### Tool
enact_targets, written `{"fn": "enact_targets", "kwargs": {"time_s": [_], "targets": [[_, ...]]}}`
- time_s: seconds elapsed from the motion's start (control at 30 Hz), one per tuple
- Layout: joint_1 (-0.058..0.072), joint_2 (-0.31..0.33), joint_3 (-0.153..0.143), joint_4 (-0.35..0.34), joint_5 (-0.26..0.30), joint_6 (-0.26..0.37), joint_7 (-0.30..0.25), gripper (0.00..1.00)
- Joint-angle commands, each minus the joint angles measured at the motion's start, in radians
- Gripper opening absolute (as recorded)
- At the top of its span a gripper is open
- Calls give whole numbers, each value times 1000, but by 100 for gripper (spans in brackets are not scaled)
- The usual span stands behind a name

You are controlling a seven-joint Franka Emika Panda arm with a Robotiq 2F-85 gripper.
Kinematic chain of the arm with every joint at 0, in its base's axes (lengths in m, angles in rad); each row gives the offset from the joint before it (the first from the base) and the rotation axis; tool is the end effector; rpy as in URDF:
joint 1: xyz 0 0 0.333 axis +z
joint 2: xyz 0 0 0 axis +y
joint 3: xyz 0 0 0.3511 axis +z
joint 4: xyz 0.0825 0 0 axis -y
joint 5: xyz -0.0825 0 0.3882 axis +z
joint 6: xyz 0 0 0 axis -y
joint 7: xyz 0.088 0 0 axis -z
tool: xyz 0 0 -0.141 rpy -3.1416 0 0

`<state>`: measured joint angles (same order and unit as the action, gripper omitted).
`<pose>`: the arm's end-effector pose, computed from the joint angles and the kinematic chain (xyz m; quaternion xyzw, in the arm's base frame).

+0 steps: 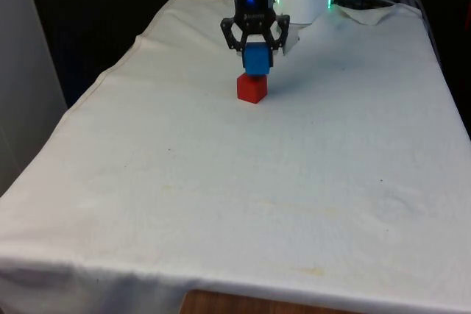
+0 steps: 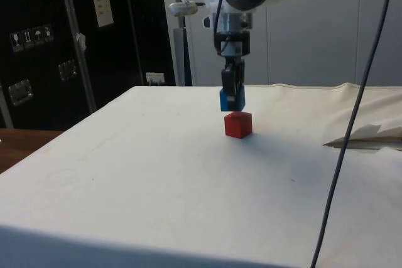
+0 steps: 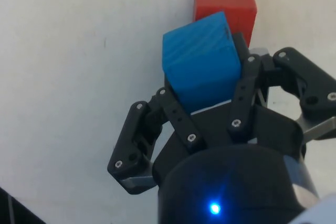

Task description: Stack the two cubes.

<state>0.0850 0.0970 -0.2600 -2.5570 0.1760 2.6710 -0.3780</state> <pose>0.4536 -0.0848 0.2322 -0.9992 -0.0242 -0.0183 0.0242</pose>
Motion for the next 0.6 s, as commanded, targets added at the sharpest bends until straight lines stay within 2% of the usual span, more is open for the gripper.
{"fn": "enact_targets", "kwargs": {"time_s": [0.0, 0.27, 0.33, 0.37, 0.57], "targets": [[-4, 5, 5, 2, 25, 10, -19, 0], [-6, 36, 2, 9, 22, 22, -13, 0], [-3, 39, -2, 12, 7, 16, -1, 0], [-6, 36, 1, 8, 20, 21, -13, 0], [-5, 35, 0, 6, 19, 17, -11, 0]]}}
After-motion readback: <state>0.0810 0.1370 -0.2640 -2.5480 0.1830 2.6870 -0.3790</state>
